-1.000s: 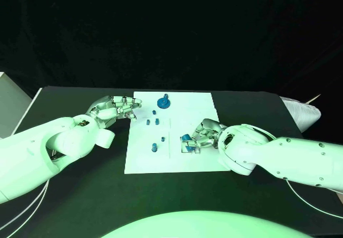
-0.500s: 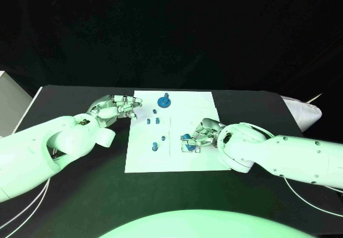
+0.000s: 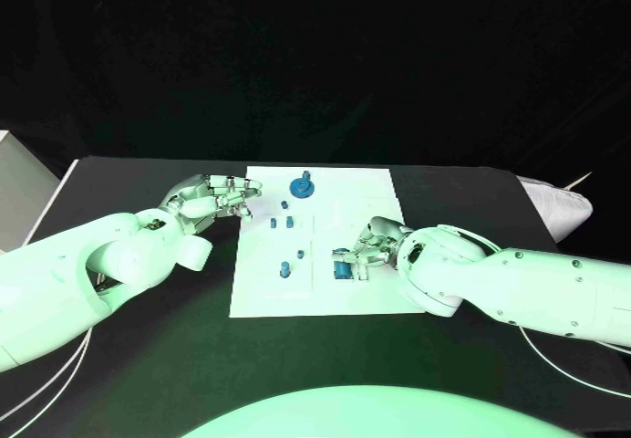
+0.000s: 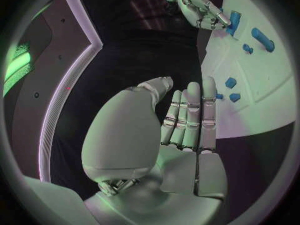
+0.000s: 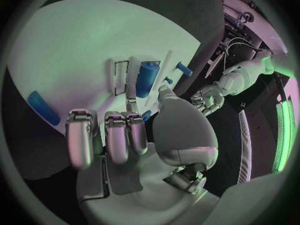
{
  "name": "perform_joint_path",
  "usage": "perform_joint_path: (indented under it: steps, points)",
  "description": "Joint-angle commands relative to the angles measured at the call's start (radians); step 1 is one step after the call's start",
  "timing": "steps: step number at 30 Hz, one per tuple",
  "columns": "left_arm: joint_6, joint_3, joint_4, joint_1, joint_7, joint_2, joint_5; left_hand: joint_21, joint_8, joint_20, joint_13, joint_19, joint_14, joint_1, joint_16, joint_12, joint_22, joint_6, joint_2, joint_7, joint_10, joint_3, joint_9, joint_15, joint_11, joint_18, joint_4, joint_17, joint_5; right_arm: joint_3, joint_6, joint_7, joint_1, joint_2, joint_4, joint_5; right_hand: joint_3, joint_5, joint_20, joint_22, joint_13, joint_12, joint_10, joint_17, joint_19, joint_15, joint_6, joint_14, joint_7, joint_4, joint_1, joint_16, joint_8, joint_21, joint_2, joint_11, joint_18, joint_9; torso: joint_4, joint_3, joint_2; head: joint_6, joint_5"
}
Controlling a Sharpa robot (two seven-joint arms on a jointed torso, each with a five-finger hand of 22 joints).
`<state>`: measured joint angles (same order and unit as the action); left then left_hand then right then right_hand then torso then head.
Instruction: Assemble the parts on the task board
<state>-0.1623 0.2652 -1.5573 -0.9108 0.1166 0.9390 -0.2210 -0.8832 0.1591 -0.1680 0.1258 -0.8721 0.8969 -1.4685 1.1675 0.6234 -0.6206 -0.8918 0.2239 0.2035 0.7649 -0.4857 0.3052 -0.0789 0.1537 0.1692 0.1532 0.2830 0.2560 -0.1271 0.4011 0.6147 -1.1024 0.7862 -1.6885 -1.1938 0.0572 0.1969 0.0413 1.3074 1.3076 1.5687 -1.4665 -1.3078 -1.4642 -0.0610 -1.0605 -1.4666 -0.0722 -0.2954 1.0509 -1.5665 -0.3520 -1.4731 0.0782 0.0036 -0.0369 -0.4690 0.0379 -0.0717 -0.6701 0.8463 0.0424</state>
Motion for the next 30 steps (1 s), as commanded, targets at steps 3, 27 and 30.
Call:
perform_joint_path:
  steps: [3, 27, 30]
  points:
    - [0.009, 0.001, -0.001, 0.000, 0.004, -0.002, 0.006, 0.005, 0.005, -0.003, -0.002, -0.006, 0.007, -0.001, -0.004, 0.004, 0.002, 0.001, -0.006, 0.007, -0.007, -0.001, -0.001, -0.002, 0.001, 0.015, 0.007, -0.002, 0.005, 0.000, -0.001, -0.027, 0.002, -0.002, -0.010, -0.025, 0.050, -0.057, -0.005, 0.194, 0.263, 0.002, -0.104, -0.263, -0.075, -0.007, 0.013, -0.104, 0.001, -0.002, -0.053, -0.004, -0.011, -0.001, 0.004, -0.006, 0.012, -0.005, -0.0013, 0.0011, 0.000, 0.000, -0.001]
    - [0.003, 0.001, -0.002, 0.004, 0.022, 0.002, 0.011, 0.005, 0.006, -0.003, -0.003, -0.006, 0.007, -0.001, -0.004, 0.005, 0.003, 0.002, -0.007, 0.007, -0.007, -0.002, -0.002, -0.002, 0.000, 0.015, 0.007, -0.002, 0.005, 0.004, 0.143, -0.211, -0.004, 0.177, -0.083, 0.046, 0.057, 0.012, 0.001, 0.197, 0.263, 0.002, -0.104, -0.263, -0.076, 0.001, 0.057, -0.104, -0.011, 0.006, 0.158, -0.004, -0.007, 0.001, -0.013, 0.004, 0.013, -0.007, -0.0046, 0.0023, 0.002, -0.005, 0.007]
    - [0.006, 0.001, -0.003, 0.006, 0.032, 0.003, 0.015, 0.006, 0.005, -0.003, -0.002, -0.006, 0.007, -0.001, -0.004, 0.006, 0.003, 0.003, -0.006, 0.007, -0.005, -0.001, -0.002, -0.002, 0.000, 0.015, 0.007, -0.002, 0.005, 0.005, 0.129, -0.231, -0.009, 0.218, -0.082, 0.062, 0.060, 0.012, 0.003, 0.198, 0.263, 0.002, -0.104, -0.263, -0.076, 0.003, 0.061, -0.104, -0.013, 0.007, 0.195, -0.004, -0.004, 0.000, -0.007, 0.005, 0.013, -0.007, -0.0046, 0.0019, 0.002, -0.009, 0.014]
